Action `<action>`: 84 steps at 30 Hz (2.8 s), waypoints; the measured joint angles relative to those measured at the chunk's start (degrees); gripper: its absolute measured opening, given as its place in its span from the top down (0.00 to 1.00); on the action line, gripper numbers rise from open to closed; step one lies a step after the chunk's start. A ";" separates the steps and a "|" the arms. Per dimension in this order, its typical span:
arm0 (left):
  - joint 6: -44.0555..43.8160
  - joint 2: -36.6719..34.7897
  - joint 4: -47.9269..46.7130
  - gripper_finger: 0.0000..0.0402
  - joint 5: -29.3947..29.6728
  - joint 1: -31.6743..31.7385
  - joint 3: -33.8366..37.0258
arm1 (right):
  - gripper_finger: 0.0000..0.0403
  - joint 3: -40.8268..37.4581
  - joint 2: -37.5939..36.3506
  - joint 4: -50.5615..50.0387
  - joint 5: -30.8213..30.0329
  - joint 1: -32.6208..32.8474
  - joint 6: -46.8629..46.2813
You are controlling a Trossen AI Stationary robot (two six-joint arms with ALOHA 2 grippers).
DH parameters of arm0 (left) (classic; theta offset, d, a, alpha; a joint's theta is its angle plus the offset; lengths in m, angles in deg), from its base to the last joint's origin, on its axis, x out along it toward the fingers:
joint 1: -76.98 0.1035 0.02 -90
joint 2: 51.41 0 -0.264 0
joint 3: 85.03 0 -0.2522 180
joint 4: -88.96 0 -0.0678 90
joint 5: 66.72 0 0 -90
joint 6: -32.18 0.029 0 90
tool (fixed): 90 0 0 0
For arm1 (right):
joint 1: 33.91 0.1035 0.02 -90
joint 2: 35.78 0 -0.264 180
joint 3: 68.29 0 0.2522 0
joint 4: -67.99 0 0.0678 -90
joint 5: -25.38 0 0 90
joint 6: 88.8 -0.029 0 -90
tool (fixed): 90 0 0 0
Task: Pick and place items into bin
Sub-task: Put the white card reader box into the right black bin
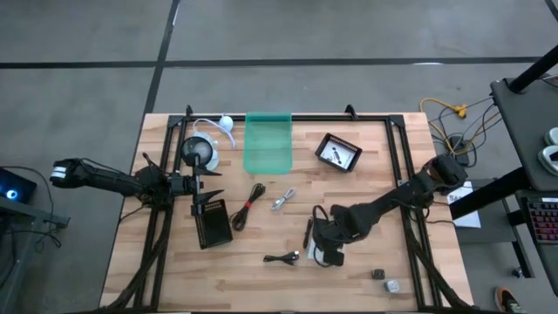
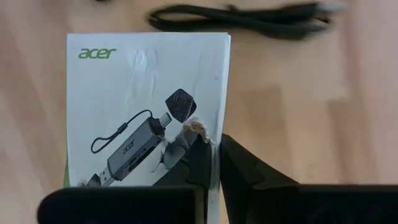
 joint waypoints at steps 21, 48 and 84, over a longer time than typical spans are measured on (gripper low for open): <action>-0.01 -0.04 -0.02 0.51 0.01 0.01 0.00 | 0.97 -6.81 -20.03 -4.05 -7.39 -30.46 20.53; 0.12 0.00 -0.02 0.51 0.02 0.00 0.00 | 0.97 -9.73 -16.16 2.28 -8.88 -61.01 45.27; 0.16 0.00 -0.03 0.51 0.00 0.01 0.00 | 0.93 -9.56 -16.09 5.18 -5.79 -61.53 47.94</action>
